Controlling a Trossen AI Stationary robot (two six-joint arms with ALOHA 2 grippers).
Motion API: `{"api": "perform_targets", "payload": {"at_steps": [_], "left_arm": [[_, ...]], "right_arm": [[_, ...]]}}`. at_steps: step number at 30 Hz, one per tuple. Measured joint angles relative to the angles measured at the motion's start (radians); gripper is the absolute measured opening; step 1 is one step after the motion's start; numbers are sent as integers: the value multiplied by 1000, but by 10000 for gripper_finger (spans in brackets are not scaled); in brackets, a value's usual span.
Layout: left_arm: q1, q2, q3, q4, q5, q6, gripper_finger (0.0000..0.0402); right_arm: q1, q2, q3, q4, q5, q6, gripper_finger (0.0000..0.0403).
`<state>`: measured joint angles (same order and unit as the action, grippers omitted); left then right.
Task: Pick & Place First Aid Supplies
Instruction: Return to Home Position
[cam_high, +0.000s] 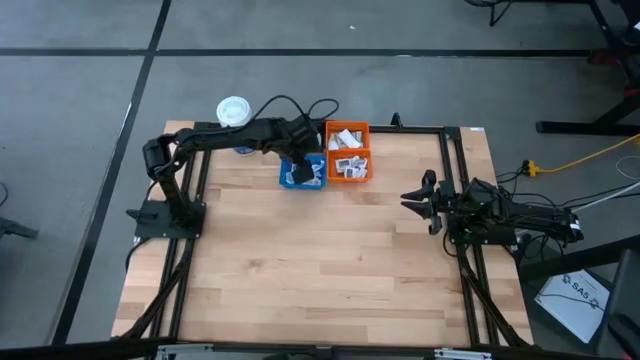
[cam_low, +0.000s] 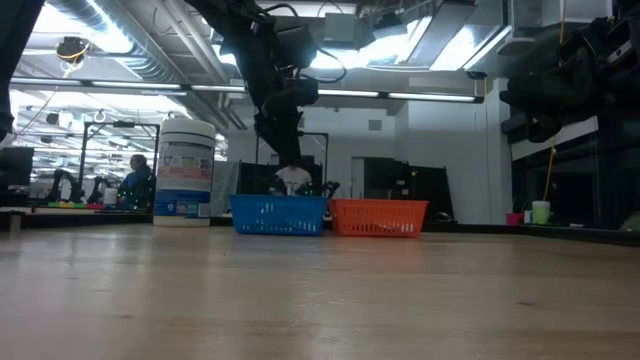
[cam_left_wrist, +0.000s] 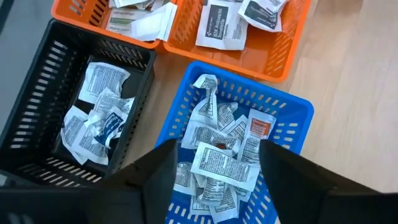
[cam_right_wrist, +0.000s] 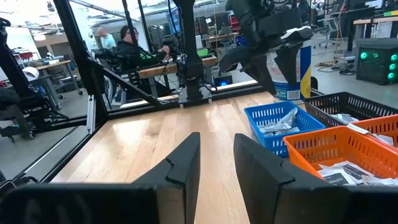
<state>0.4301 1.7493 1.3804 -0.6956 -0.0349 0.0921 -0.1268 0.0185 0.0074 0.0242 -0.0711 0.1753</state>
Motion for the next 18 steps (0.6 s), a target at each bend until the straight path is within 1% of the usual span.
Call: {"api": "perform_targets", "payload": {"at_steps": [4, 8, 12, 18], "left_arm": [[0, -4, 0, 1, 1, 0, 231], [-14, -6, 0, 3, 0, 9, 232], [-42, -6, 0, 3, 4, 48, 232], [-37, -21, 0, 6, -12, 50, 232]], "right_arm": [[0, 0, 0, 0, 0, 0, 100], [0, 0, 0, 0, 0, 0, 100], [0, 0, 0, 0, 0, 0, 100], [0, 0, 0, 0, 0, 0, 100]]}}
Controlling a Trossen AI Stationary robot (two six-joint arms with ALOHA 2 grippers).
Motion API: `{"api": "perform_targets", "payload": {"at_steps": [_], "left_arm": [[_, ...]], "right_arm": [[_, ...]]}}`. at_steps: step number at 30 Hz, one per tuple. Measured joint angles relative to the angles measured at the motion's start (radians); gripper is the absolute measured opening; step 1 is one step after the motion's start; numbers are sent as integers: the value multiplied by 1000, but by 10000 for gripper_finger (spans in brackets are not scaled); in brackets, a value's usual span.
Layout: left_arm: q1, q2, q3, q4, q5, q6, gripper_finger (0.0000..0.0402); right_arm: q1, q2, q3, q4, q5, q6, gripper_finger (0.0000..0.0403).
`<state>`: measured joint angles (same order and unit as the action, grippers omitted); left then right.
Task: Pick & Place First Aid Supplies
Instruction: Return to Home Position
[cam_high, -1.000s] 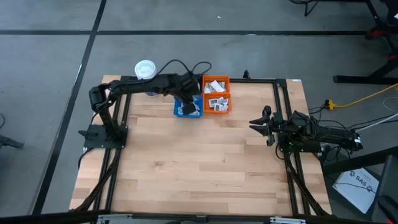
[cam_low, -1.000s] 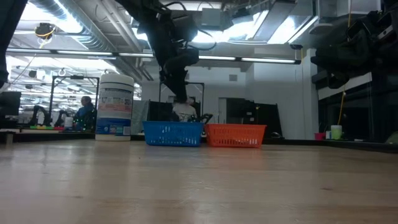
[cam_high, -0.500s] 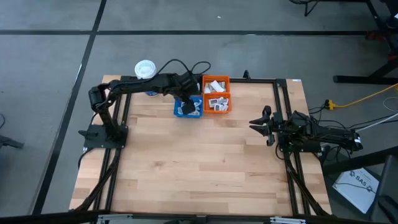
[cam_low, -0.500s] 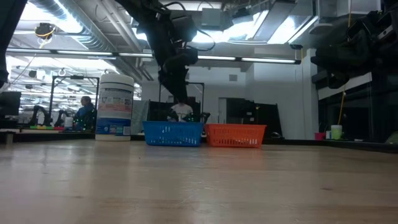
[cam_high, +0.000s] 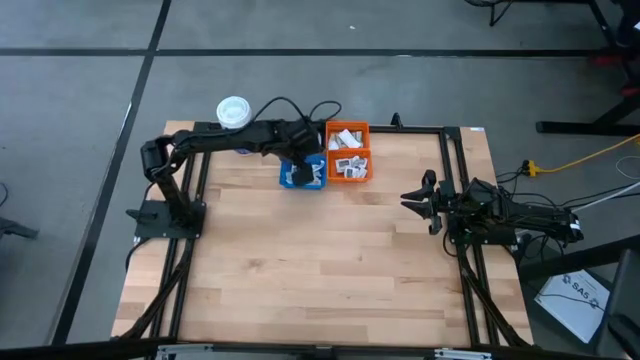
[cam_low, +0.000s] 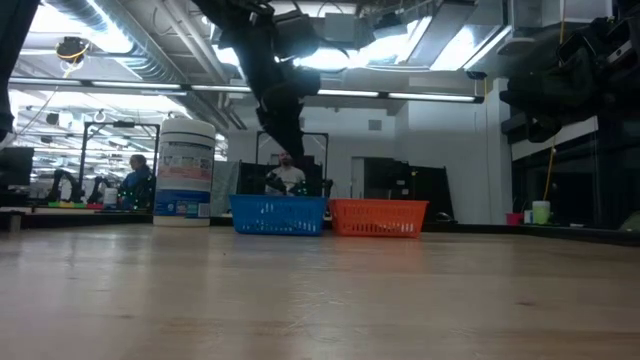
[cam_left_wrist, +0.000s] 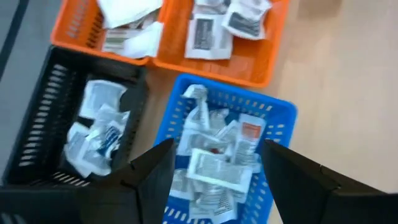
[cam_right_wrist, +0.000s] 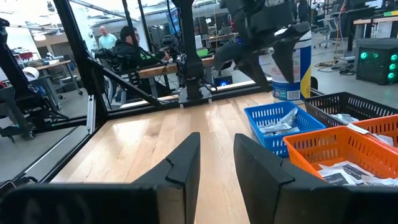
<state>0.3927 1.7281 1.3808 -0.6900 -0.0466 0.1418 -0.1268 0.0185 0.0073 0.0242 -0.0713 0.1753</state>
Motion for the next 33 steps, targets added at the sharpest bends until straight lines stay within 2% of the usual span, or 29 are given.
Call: {"api": "perform_targets", "payload": {"at_steps": [5, 7, 13, 16, 19, 24, 29, 33], "left_arm": [[-6, -59, -64, 12, 11, -68, 233], [-14, -112, -134, 15, -12, -106, 233], [-62, -336, -354, 13, -121, -381, 233], [-79, -441, -475, 103, -139, -466, 233], [-90, -538, -600, 255, -139, -427, 233], [-107, -690, -779, 438, -55, -217, 233], [-119, -852, -935, 608, -19, -117, 233], [-138, -964, -1067, 759, 41, -95, 233]], "right_arm": [[0, 0, 0, 0, 0, 0, 100], [0, 0, 0, 0, 0, 0, 100], [0, 0, 0, 0, 0, 0, 100], [0, 0, 0, 0, 0, 0, 100], [0, 0, 0, 0, 0, 0, 100], [0, 0, 0, 0, 0, 0, 100], [0, 0, 0, 0, 0, 0, 100], [0, 0, 0, 0, 0, 0, 100]]}}
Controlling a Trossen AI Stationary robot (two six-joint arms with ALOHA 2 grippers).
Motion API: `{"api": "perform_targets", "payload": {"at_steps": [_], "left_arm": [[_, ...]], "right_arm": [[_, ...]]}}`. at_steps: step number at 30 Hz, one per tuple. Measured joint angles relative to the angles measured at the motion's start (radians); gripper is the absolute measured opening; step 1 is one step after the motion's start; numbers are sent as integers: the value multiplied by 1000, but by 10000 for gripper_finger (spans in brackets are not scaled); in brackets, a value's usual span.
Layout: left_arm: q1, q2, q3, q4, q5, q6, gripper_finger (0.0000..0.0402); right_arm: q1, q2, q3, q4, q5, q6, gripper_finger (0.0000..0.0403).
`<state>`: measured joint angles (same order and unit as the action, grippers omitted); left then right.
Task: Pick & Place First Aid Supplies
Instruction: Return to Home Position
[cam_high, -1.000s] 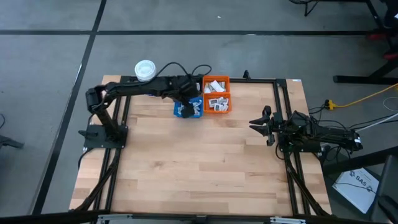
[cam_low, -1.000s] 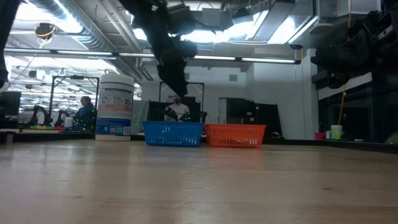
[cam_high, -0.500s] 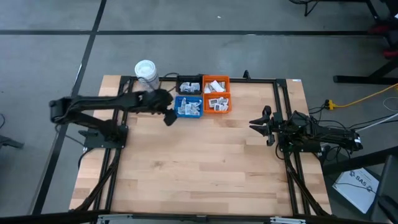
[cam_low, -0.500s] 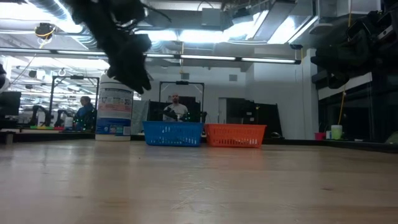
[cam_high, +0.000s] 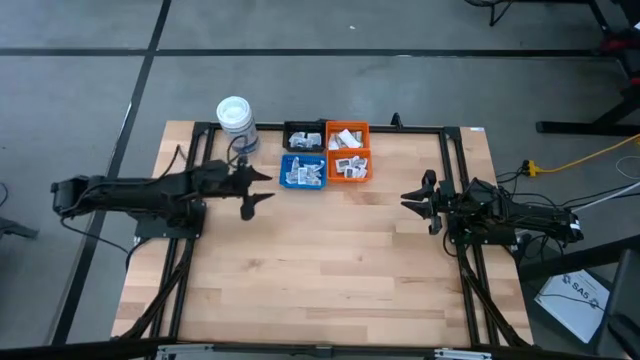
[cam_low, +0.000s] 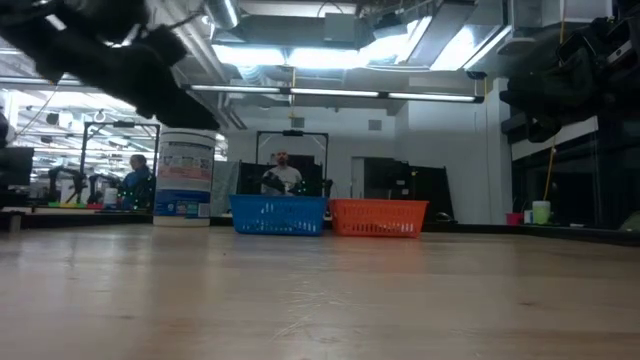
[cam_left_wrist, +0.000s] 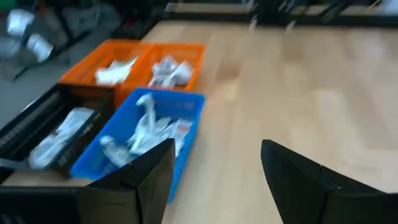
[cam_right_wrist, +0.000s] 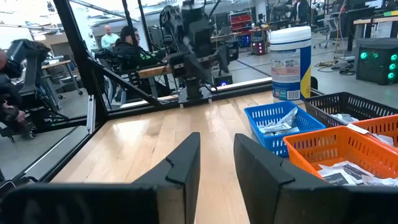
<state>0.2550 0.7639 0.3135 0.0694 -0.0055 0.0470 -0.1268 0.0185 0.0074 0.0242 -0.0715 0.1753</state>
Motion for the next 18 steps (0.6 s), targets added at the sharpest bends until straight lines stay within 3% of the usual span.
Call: {"api": "perform_targets", "payload": {"at_steps": [9, 14, 18], "left_arm": [[-86, -194, -237, 287, 32, -27, 233], [-104, -320, -306, 286, 31, -82, 233], [-103, -448, -305, 159, 30, -96, 233]], "right_arm": [[0, 0, 0, 0, 0, 0, 100], [0, 0, 0, 0, 0, 0, 100], [0, 0, 0, 0, 0, 0, 100]]}}
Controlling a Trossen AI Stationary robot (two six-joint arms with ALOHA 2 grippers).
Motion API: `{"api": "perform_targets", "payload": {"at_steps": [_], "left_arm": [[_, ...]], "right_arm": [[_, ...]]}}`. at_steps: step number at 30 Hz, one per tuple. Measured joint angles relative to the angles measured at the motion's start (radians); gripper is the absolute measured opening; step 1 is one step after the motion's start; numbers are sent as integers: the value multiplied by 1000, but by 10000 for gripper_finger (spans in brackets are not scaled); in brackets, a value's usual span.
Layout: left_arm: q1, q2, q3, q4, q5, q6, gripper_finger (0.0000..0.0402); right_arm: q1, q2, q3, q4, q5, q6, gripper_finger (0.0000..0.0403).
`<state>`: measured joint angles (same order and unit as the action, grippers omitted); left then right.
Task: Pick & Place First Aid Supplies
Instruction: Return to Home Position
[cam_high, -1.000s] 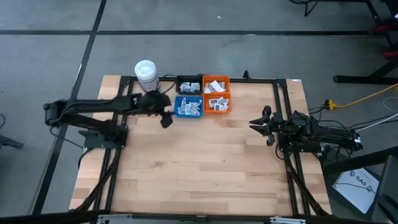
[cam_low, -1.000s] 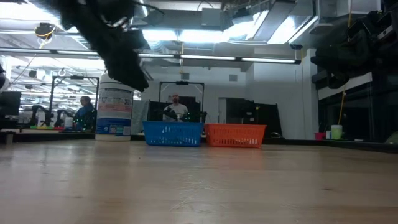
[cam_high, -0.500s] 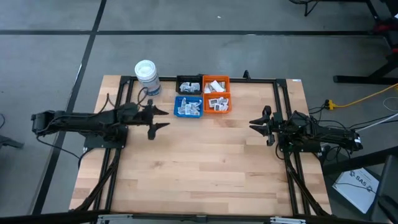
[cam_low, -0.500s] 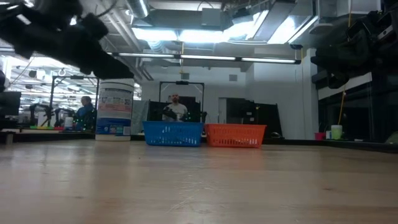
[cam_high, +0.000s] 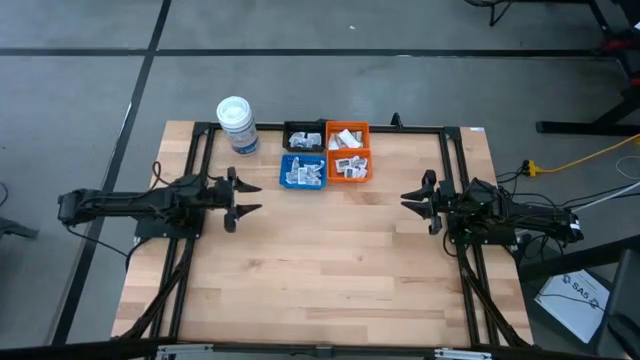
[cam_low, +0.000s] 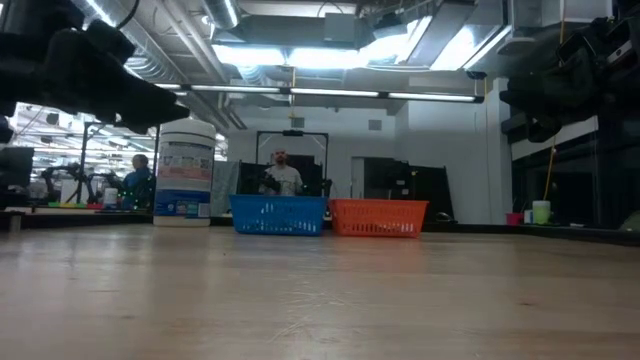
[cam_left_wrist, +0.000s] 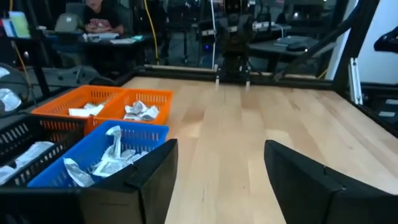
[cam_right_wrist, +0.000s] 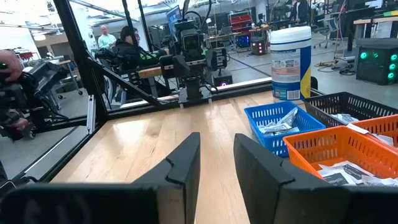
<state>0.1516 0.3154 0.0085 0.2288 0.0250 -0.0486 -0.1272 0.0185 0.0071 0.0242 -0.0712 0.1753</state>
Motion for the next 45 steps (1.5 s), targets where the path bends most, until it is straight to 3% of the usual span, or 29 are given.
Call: {"api": "perform_targets", "payload": {"at_steps": [5, 10, 45], "left_arm": [[0, -205, 0, -209, -28, -1, 233], [1, -315, 3, -228, -33, -8, 233], [1, -316, 0, -204, -27, -43, 233]], "right_arm": [[0, 0, 0, 0, 0, 0, 100], [0, 0, 0, 0, 0, 0, 100], [0, 0, 0, 0, 0, 0, 100]]}}
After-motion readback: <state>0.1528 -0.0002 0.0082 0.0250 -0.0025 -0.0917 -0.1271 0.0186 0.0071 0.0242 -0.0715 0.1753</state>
